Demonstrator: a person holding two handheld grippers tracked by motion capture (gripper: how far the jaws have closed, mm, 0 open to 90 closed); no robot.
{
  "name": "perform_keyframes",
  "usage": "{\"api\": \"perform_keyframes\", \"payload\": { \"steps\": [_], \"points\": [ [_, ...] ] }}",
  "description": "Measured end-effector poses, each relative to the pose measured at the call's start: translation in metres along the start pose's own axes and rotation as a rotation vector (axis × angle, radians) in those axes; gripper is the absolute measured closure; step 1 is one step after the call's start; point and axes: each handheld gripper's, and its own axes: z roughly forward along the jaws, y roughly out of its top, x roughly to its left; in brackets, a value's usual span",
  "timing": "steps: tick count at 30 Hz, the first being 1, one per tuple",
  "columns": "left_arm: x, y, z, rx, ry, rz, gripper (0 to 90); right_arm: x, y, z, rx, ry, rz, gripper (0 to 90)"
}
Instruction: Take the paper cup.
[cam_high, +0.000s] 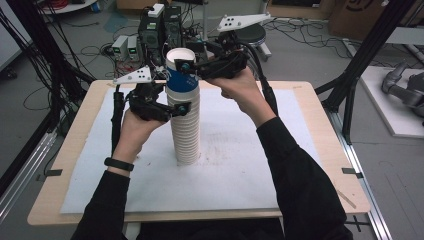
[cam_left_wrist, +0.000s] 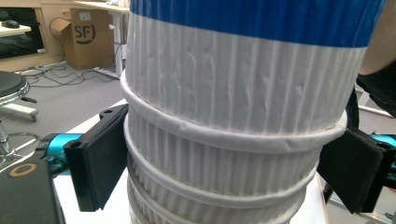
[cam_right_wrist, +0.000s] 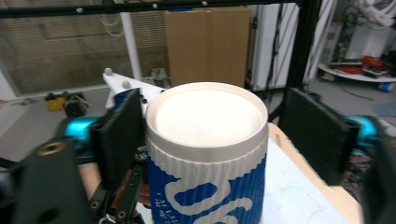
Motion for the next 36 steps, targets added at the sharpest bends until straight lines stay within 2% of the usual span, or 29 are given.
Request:
{"api": "perform_keyframes", "payload": {
  "steps": [2,11,16,18,20,36],
  "points": [
    [0.001,0.000,0.000,-0.003,0.000,-0.002,11.2,-0.001,0.000,0.001,-0.001,0.021,0.003,30.3],
    [0.000,0.000,0.000,-0.002,0.000,-0.002,11.2,-0.001,-0.001,0.002,0.013,0.023,0.010,30.2],
    [0.001,0.000,0.000,-0.003,-0.001,-0.002,11.2,0.000,0.000,0.001,0.009,0.010,-0.015,31.2],
    [0.001,0.000,0.000,-0.004,0.000,-0.004,11.2,0.001,0.001,-0.001,0.000,0.004,-0.015,31.4],
    [0.001,0.000,0.000,-0.004,-0.002,-0.003,11.2,0.003,0.003,-0.004,-0.032,-0.006,-0.026,31.5],
    [-0.001,0.000,0.000,0.002,-0.004,0.000,11.2,0.017,0.026,-0.019,-0.100,-0.020,-0.095,31.7]
  ]
}}
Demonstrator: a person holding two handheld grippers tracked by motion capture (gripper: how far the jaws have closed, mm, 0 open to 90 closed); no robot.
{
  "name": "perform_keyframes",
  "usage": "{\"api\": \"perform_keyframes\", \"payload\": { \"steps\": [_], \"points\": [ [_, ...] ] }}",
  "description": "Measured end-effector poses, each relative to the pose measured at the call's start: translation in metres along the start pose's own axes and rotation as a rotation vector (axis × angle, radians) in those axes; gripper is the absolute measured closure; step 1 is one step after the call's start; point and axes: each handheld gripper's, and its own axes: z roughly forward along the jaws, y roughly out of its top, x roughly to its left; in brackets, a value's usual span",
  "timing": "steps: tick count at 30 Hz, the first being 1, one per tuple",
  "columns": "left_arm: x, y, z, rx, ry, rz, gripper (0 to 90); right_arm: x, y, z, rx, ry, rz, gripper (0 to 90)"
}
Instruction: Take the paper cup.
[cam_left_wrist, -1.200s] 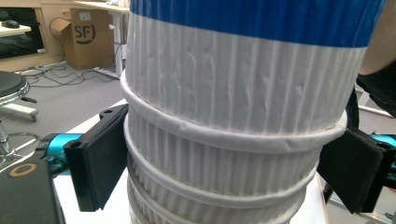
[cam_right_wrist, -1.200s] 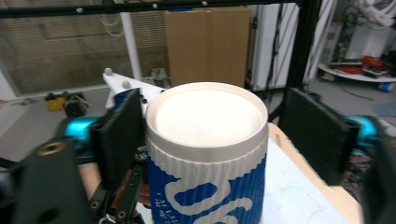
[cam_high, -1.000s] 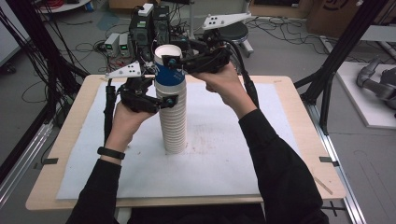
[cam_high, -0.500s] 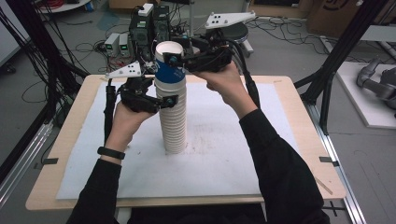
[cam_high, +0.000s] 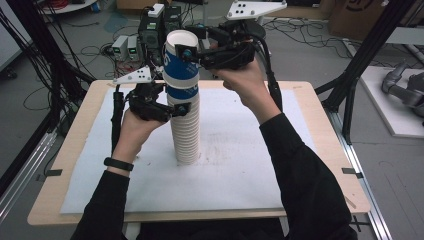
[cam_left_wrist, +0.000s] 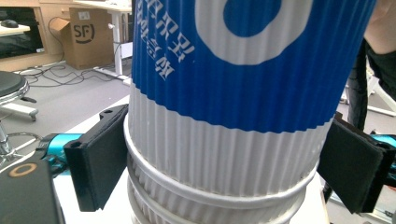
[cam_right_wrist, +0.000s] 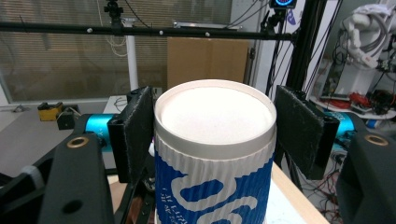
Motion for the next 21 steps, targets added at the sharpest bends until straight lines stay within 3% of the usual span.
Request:
{"api": "perform_keyframes", "payload": {
  "steps": [14,21],
  "points": [
    [0.001,0.000,-0.001,0.002,-0.002,0.008,11.2,0.008,0.023,-0.029,-0.126,-0.023,-0.022,31.7],
    [0.001,0.000,0.000,0.002,-0.003,0.010,11.1,0.008,0.028,-0.043,-0.135,-0.039,-0.033,31.7]
  ]
}}
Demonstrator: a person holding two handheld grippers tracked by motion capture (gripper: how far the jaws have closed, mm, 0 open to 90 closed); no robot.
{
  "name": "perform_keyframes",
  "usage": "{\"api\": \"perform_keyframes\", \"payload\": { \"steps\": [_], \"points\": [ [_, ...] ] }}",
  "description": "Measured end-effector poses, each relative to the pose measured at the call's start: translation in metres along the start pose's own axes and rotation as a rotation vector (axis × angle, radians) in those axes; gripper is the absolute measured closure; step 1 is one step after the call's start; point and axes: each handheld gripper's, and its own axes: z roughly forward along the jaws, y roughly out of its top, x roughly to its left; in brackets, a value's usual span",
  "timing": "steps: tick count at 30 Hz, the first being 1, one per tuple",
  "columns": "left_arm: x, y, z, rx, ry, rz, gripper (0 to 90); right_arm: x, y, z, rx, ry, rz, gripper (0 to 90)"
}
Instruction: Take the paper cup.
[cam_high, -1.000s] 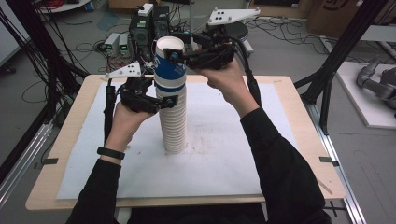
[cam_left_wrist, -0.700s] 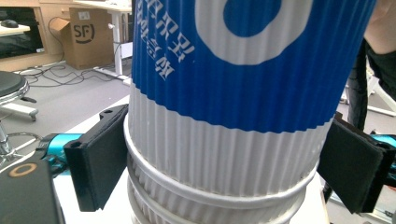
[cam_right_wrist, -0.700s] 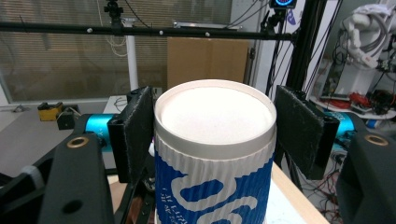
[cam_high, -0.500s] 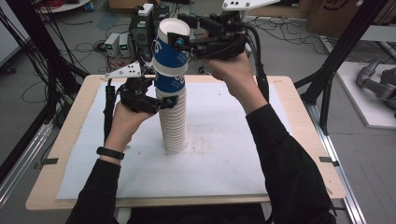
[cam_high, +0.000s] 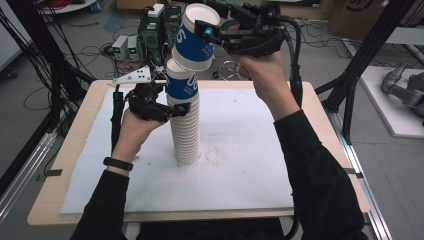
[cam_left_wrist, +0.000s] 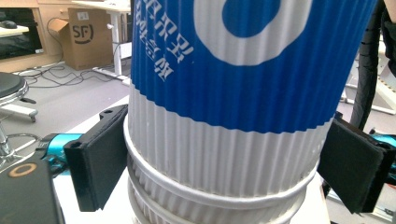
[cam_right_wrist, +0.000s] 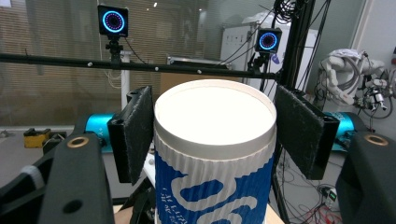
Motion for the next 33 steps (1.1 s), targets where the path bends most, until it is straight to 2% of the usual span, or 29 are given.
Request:
{"api": "perform_keyframes", "payload": {
  "steps": [8,9,10,11,16,19,23,33],
  "points": [
    [-0.001,0.001,-0.002,0.003,0.016,0.017,10.9,-0.001,-0.003,-0.018,0.021,-0.022,-0.010,31.7],
    [-0.002,0.002,-0.003,0.009,0.042,0.022,8.8,-0.002,-0.004,-0.024,0.025,-0.025,-0.011,31.7],
    [-0.002,0.002,-0.003,0.009,0.042,0.022,6.6,-0.002,-0.004,-0.024,0.025,-0.025,-0.011,31.7],
    [-0.003,0.002,-0.005,0.013,0.065,0.035,6.6,-0.002,-0.006,-0.029,0.032,-0.028,-0.007,31.6],
    [-0.005,0.003,-0.008,0.019,0.071,0.038,6.6,-0.003,-0.011,-0.039,0.040,-0.038,-0.012,31.6],
    [-0.010,0.003,-0.012,0.030,0.088,0.059,6.6,-0.004,-0.017,-0.052,0.047,-0.049,-0.004,31.6],
    [-0.012,0.004,-0.015,0.035,0.093,0.066,6.5,-0.004,-0.023,-0.063,0.055,-0.061,0.002,31.7],
    [-0.015,0.003,-0.028,0.034,0.131,0.077,6.5,-0.007,-0.039,-0.078,0.071,-0.068,0.024,31.8]
  ]
}}
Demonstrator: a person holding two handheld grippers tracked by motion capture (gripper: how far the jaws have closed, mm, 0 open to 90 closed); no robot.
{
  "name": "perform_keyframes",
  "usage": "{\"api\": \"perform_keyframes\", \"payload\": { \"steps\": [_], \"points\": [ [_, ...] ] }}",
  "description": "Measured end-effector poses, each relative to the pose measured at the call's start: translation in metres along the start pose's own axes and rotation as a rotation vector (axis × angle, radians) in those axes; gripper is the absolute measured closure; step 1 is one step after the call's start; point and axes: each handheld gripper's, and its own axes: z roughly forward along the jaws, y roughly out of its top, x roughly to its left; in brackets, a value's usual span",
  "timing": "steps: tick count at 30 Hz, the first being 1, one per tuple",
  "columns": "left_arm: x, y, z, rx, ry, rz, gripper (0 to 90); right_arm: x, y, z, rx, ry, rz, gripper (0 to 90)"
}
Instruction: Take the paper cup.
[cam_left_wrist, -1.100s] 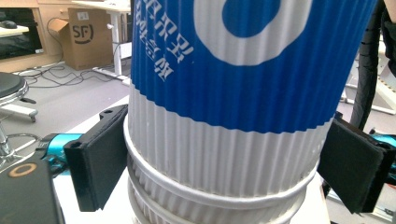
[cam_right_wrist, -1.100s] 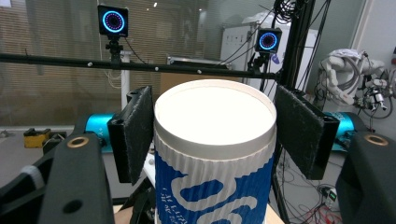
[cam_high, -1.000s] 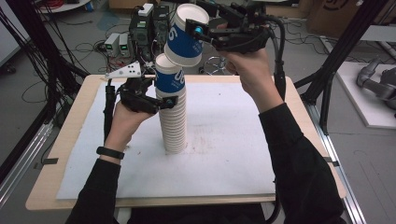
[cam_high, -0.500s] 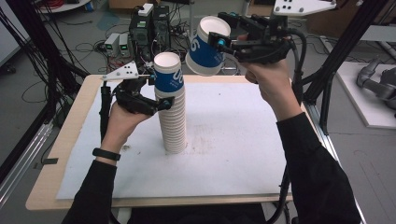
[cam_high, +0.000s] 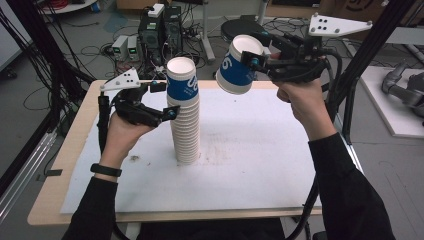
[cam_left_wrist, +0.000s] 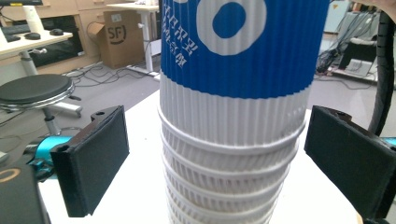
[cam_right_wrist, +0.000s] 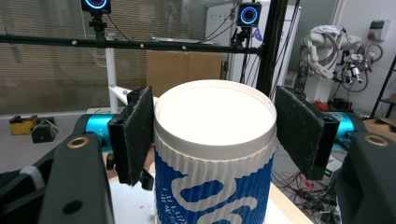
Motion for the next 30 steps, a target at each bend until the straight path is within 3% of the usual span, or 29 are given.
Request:
{"api": "perform_keyframes", "payload": {
  "steps": [8,13,19,30],
  "points": [
    [-0.011,-0.003,-0.020,0.002,0.043,0.032,6.5,0.001,-0.014,-0.011,0.007,-0.003,0.012,31.7],
    [-0.019,-0.004,-0.031,-0.005,0.037,0.039,6.6,0.003,-0.023,-0.017,0.011,-0.003,0.025,31.7],
    [-0.033,-0.004,-0.037,-0.015,0.004,0.044,6.6,0.003,-0.041,-0.024,0.031,-0.007,0.048,31.7],
    [-0.058,-0.011,-0.023,-0.016,-0.071,0.048,6.6,0.006,-0.079,-0.032,0.064,0.005,0.100,31.7]
  ]
}}
